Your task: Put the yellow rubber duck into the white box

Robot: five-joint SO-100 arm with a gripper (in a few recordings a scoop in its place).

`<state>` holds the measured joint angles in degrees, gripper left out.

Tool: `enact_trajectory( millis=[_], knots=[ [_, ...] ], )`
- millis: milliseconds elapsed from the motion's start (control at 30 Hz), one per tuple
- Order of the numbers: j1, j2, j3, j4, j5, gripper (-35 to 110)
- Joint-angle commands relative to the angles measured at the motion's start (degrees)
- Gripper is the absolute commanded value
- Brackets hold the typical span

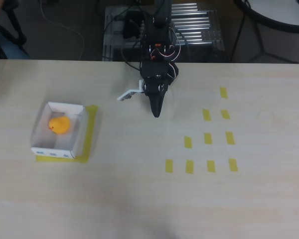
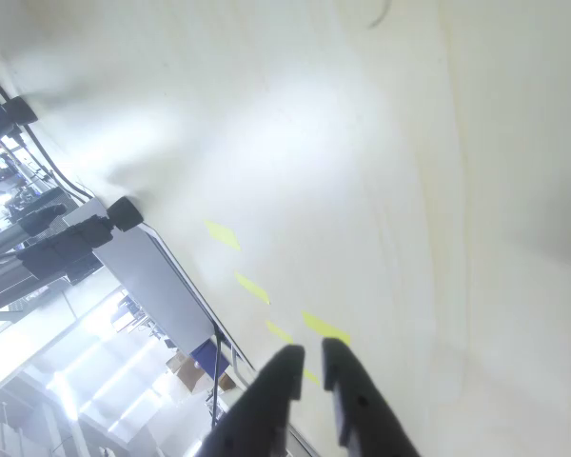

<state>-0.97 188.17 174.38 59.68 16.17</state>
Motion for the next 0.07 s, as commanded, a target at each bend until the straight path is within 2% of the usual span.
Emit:
enact_trajectory(
  millis=[0,33],
  knots=[
    [1.0,3.0,0.4,0.8,1.2,0],
    [1.0,3.0,0.4,0.8,1.2,0]
  ],
)
